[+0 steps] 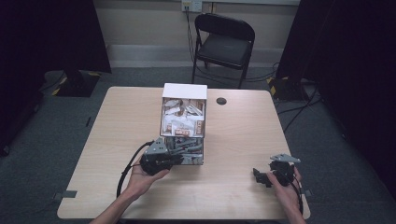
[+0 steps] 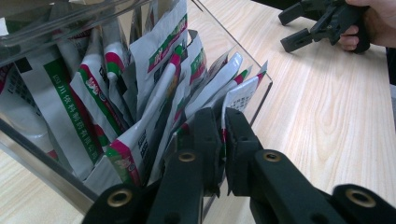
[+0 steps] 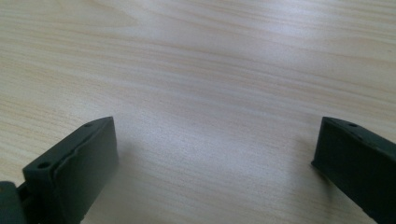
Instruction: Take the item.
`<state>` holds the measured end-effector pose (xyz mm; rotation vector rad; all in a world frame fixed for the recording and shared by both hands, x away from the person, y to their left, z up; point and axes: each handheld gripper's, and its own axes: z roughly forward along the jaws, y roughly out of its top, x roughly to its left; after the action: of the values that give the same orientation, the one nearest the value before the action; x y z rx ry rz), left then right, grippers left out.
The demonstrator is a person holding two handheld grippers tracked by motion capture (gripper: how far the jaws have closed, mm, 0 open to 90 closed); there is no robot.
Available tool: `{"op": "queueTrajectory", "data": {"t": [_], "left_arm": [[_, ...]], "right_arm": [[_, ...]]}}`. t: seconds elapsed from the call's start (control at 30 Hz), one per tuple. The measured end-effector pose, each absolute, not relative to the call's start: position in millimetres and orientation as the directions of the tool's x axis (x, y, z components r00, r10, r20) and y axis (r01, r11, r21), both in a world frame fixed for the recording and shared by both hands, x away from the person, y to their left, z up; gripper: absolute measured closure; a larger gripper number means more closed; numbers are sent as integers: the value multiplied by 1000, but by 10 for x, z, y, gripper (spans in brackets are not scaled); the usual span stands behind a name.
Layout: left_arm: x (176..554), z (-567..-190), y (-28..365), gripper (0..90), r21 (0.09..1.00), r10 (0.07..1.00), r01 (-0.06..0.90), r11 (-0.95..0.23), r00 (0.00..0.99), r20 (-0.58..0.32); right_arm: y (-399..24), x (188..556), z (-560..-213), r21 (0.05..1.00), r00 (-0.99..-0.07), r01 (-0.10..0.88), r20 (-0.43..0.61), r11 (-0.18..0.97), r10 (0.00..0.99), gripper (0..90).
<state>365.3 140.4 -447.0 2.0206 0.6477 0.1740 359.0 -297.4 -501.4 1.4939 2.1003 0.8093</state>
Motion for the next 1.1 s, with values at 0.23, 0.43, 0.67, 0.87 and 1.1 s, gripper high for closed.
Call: {"op": "queueTrajectory", "data": {"t": [0.23, 0.43, 0.67, 0.87, 1.1], "left_arm": [[3668, -4477, 1417, 866, 842, 509, 388, -374, 845, -164], [3675, -4465, 1445, 868, 848, 498, 396, -353, 846, -188], [3676, -4443, 1461, 872, 849, 493, 397, -347, 848, -195], [3666, -4428, 1476, 872, 854, 488, 399, -335, 848, -205], [3654, -4411, 1494, 872, 858, 486, 401, -321, 847, -214]], "right_arm": [[-2974, 3590, -5014, 679, -322, 691, -16, 246, 947, 0], [-2973, 3590, -5014, 679, -322, 691, -15, 246, 947, 0], [-2973, 3590, -5014, 679, -322, 691, -15, 246, 947, 0], [-2974, 3590, -5013, 679, -322, 691, -15, 246, 947, 0], [-2974, 3590, -5014, 679, -322, 691, -16, 246, 947, 0]]}}
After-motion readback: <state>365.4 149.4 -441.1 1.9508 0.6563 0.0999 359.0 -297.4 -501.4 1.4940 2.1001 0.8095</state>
